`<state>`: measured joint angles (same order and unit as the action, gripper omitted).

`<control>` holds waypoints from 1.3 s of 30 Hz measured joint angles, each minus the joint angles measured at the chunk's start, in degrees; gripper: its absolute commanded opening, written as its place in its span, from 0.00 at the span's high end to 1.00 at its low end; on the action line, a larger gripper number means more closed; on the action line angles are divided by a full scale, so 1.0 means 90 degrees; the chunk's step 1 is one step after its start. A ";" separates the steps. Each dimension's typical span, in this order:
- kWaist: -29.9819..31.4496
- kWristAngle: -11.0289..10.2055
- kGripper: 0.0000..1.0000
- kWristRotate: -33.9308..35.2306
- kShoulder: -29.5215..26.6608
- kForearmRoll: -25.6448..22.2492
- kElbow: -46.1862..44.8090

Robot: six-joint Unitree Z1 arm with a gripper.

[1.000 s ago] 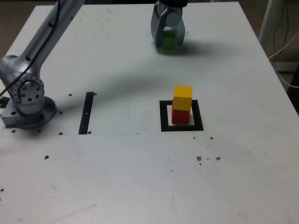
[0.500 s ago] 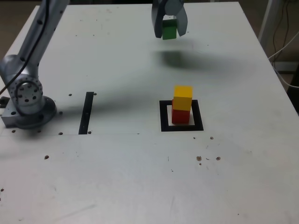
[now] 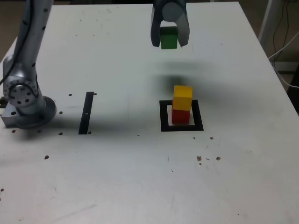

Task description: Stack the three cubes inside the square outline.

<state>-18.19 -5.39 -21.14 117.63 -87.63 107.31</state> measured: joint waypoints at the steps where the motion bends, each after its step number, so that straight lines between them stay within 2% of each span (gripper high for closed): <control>1: 0.0098 0.0024 0.76 0.0051 -0.0076 0.0000 -0.0065; 9: 0.0886 0.0198 0.76 0.0491 -0.0385 -0.0033 -0.0404; 24: 0.2087 0.0307 0.76 0.1270 -0.0462 -0.0136 -0.0344; 31: 0.2397 0.0431 0.76 0.1475 -0.0153 -0.0220 0.0008; 39: 0.2430 0.0507 0.76 0.1558 0.0026 -0.0224 0.0093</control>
<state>3.68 -0.82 -7.12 117.87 -89.65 108.15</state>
